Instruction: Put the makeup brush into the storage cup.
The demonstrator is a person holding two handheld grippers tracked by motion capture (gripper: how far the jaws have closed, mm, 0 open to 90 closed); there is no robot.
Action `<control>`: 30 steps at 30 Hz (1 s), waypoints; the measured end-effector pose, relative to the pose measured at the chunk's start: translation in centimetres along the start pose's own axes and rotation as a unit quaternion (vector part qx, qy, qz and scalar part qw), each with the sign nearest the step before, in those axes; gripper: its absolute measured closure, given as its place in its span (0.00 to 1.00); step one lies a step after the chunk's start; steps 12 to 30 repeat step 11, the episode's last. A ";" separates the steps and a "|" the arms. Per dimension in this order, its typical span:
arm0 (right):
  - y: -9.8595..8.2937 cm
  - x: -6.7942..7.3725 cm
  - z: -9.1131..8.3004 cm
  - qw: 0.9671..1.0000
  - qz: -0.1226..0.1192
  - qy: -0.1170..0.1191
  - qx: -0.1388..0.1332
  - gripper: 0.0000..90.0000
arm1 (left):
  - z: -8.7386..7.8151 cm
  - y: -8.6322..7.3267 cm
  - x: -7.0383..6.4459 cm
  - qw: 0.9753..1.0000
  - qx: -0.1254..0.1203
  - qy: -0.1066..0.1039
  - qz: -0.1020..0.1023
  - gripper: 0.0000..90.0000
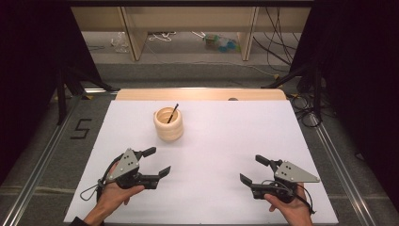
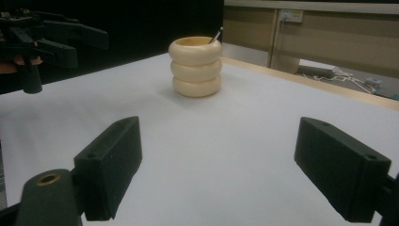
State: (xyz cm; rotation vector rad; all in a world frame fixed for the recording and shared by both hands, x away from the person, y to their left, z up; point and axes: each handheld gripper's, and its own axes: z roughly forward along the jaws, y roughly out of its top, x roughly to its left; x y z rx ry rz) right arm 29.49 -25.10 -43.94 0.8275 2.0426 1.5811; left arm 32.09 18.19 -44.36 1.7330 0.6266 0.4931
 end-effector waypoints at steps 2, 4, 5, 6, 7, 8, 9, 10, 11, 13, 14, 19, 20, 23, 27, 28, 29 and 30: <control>0.0 0.1 0.0 1.000 0.007 0.002 0.005 0.19 | 0.0 0.0 0.0 1.000 0.000 0.000 0.000 0.19; 0.0 0.1 0.0 1.000 0.008 0.002 0.003 0.19 | 0.0 0.0 0.0 1.000 0.000 0.000 0.001 0.19; 0.0 0.1 0.0 1.000 0.010 0.007 0.003 0.19 | 0.0 0.0 0.0 1.000 0.001 0.000 0.000 0.19; -0.1 0.1 0.1 1.000 0.011 0.007 -0.004 0.19 | 0.0 0.0 0.0 1.000 0.001 -0.001 0.000 0.19; -0.1 0.1 0.1 1.000 0.011 0.007 -0.003 0.19 | 0.0 0.0 0.0 1.000 0.001 -0.002 -0.001 0.19; 0.0 0.1 0.1 1.000 0.009 0.005 -0.002 0.19 | 0.1 0.0 0.0 1.000 0.001 -0.002 -0.001 0.19; 0.0 0.1 0.0 1.000 0.008 0.000 0.000 0.19 | 0.1 0.0 -0.1 1.000 0.001 -0.002 -0.002 0.19; 0.0 0.1 0.0 1.000 0.008 0.001 0.000 0.19 | 0.1 -0.1 -0.1 1.000 0.001 -0.001 -0.001 0.19; -0.1 0.1 0.1 1.000 0.013 0.008 -0.006 0.19 | 0.1 -0.1 -0.1 1.000 0.001 -0.001 -0.001 0.19; -0.1 0.1 0.1 1.000 0.013 0.008 -0.006 0.19 | 0.1 -0.1 -0.1 1.000 0.001 -0.001 -0.001 0.19; -0.1 0.1 0.1 1.000 0.013 0.008 -0.006 0.19 | 0.1 -0.1 -0.1 1.000 0.001 -0.001 -0.001 0.19; -0.1 0.1 0.1 1.000 0.013 0.008 -0.006 0.19 | 0.1 -0.1 -0.1 1.000 0.001 -0.001 -0.001 0.19; -0.1 0.1 0.1 1.000 0.013 0.008 -0.006 0.19 | 0.1 -0.1 -0.1 1.000 0.001 -0.001 -0.001 0.19; -0.1 0.1 0.1 1.000 0.013 0.008 -0.006 0.19 | 0.1 -0.1 -0.1 1.000 0.001 -0.001 -0.001 0.19; -0.1 0.1 0.1 1.000 0.013 0.008 -0.006 0.19 | 0.1 -0.1 -0.1 1.000 0.001 -0.001 -0.001 0.19; -0.1 0.1 0.1 1.000 0.013 0.008 -0.006 0.19 | 0.1 -0.1 -0.1 1.000 0.001 -0.001 -0.001 0.19; -0.1 0.1 0.1 1.000 0.013 0.008 -0.006 0.19 | 0.1 -0.1 -0.1 1.000 0.001 -0.001 -0.001 0.19; -0.1 0.1 0.1 1.000 0.013 0.008 -0.006 0.19 | 0.1 -0.1 -0.1 1.000 0.001 -0.001 -0.001 0.19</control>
